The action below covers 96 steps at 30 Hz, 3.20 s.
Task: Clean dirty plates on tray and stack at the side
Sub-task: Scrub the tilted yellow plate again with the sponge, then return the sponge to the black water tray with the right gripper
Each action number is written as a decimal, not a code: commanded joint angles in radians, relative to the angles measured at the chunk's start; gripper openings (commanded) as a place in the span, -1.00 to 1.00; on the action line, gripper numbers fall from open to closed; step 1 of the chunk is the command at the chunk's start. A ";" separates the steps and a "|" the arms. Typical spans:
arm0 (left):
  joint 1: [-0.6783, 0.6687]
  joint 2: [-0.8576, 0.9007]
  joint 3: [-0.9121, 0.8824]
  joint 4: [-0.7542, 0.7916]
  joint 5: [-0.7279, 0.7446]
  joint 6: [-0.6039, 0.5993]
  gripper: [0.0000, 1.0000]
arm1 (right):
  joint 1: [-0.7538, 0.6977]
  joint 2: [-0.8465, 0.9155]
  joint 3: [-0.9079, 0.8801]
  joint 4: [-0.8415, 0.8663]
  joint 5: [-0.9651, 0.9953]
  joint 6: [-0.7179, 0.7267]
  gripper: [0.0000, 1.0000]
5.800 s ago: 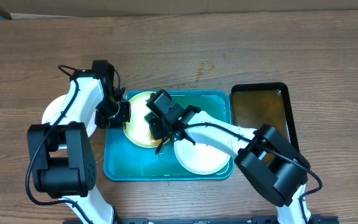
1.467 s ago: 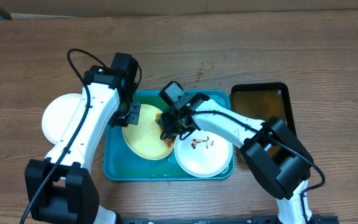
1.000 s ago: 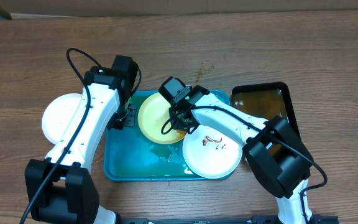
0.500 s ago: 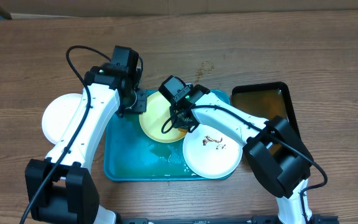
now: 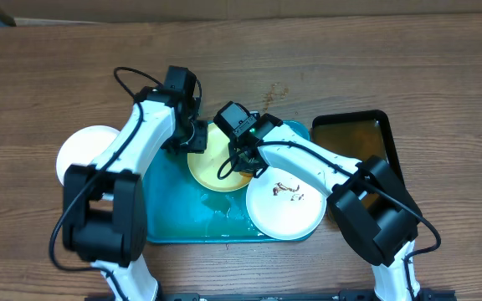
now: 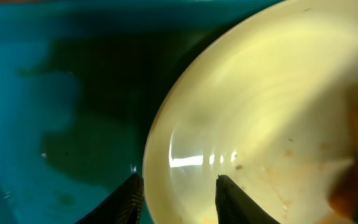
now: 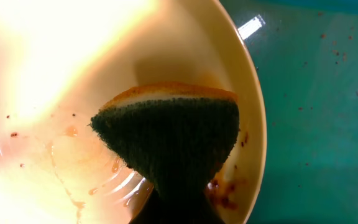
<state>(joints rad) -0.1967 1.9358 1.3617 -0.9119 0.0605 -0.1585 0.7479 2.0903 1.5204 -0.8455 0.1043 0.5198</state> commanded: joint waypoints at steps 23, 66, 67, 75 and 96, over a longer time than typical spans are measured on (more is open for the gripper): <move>0.122 0.114 -0.005 -0.140 -0.074 -0.051 -0.92 | -0.003 0.000 -0.019 0.075 0.021 0.006 -0.92; 0.129 0.114 -0.005 -0.162 -0.060 -0.051 -0.92 | -0.078 0.000 -0.072 0.116 -0.096 -0.096 -0.92; 0.129 0.114 -0.005 -0.162 -0.060 -0.051 -0.92 | -0.074 0.000 -0.073 0.108 -0.161 -0.097 -0.92; 0.129 0.114 -0.005 -0.162 -0.059 -0.051 -0.92 | -0.008 0.001 -0.075 0.150 -0.485 -0.098 -0.91; 0.145 -0.038 0.005 -0.161 -0.080 -0.056 -0.92 | -0.215 -0.175 0.012 0.068 -0.408 -0.214 -0.92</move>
<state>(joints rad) -0.0635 1.9869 1.3674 -1.0737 0.0509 -0.2039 0.5816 2.0357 1.4879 -0.7750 -0.3187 0.3283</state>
